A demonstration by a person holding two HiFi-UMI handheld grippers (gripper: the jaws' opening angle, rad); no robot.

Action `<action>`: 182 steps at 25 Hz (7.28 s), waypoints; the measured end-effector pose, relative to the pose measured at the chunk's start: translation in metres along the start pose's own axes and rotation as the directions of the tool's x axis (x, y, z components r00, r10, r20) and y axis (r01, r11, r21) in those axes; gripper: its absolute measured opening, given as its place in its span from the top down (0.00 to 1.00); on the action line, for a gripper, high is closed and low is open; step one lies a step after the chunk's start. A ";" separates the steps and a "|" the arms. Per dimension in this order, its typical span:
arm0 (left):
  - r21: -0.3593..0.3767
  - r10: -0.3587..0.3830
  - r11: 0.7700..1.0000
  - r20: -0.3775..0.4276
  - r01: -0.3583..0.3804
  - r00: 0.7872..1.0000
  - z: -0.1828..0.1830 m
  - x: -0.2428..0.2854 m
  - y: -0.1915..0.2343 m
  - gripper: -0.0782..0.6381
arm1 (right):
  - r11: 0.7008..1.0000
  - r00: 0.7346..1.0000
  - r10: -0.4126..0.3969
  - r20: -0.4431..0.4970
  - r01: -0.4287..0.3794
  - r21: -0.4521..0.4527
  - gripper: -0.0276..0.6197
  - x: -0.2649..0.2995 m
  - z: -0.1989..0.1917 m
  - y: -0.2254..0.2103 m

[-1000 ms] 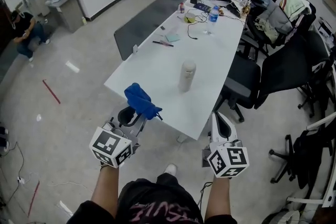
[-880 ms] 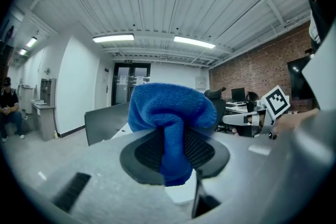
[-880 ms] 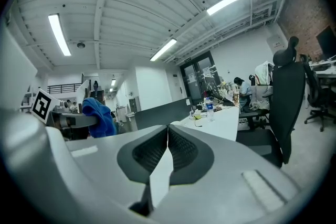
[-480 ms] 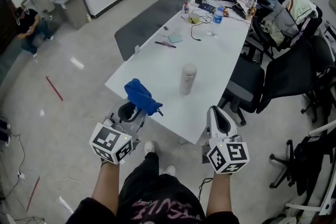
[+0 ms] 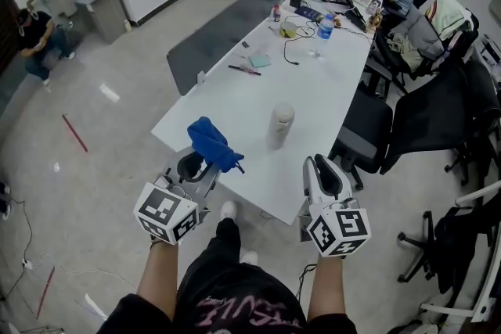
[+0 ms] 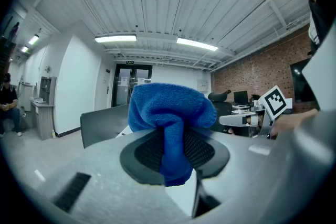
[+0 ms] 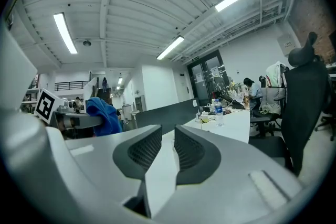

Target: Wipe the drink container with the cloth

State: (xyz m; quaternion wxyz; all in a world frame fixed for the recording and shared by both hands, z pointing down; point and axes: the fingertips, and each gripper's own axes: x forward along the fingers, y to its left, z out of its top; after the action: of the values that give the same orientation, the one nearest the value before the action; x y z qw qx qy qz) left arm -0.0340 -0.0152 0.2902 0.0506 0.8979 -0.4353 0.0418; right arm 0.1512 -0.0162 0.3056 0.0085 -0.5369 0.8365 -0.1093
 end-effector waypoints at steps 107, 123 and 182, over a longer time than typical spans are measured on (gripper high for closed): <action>-0.017 -0.505 0.808 -0.534 0.588 0.678 -0.217 0.218 0.033 0.76 | 0.999 0.988 0.045 -0.149 -0.043 0.020 0.55 0.196 -0.056 -0.042; 0.103 -0.481 0.823 -0.397 0.558 0.782 -0.120 0.202 0.040 0.76 | 0.998 0.989 0.056 -0.138 -0.051 0.038 0.55 0.192 -0.056 -0.043; 0.171 -0.503 0.762 -0.452 0.625 0.737 -0.123 0.214 0.033 0.76 | 0.995 0.986 0.088 -0.144 -0.080 0.063 0.53 0.192 -0.060 -0.042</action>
State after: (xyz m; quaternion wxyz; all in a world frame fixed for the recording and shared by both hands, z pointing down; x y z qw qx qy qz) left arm 0.0681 -0.1861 0.4391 0.0019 0.9582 -0.1078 0.2652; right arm 0.0998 -0.1958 0.3916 -0.0330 -0.4913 0.8532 -0.1717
